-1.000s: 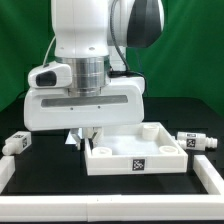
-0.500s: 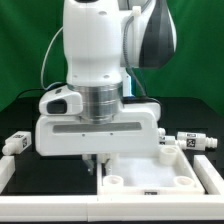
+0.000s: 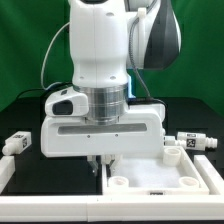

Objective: Assemble one leg

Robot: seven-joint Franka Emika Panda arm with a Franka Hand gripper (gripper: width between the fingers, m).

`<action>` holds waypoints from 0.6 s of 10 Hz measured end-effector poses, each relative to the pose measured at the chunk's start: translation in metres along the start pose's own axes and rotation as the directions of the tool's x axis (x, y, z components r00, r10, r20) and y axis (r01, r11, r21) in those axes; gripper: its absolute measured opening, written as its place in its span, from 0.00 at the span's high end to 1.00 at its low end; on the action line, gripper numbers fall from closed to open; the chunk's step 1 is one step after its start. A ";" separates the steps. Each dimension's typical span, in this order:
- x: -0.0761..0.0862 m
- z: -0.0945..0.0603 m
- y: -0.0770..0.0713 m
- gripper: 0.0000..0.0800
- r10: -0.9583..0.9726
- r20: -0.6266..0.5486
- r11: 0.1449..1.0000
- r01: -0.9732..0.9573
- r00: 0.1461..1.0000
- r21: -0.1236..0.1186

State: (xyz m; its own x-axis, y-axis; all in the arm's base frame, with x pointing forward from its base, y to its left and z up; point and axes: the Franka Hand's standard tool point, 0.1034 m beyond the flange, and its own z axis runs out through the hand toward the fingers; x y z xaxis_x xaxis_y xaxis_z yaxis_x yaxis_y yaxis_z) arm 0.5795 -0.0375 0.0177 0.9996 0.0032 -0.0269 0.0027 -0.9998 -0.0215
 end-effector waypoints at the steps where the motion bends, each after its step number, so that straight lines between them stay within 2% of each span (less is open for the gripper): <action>1: 0.001 0.005 -0.003 0.94 0.019 0.003 1.000 -0.019 1.000 0.005; 2: 0.004 0.009 -0.004 0.94 0.049 0.012 0.999 -0.049 0.999 0.023; 5: 0.004 0.010 -0.006 0.94 0.052 0.008 0.998 -0.052 0.999 0.031; 6: 0.005 0.010 -0.013 0.94 0.054 0.009 0.998 -0.054 0.998 0.032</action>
Offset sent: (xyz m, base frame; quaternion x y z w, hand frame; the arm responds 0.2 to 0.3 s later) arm 0.0078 0.0171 -0.0027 0.0767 0.0446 0.0468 0.9950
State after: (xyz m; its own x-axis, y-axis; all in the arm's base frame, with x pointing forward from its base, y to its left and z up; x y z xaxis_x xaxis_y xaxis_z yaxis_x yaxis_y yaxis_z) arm 0.5838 -0.0244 0.0078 0.9980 -0.0508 -0.0370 -0.0526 -0.9973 -0.0517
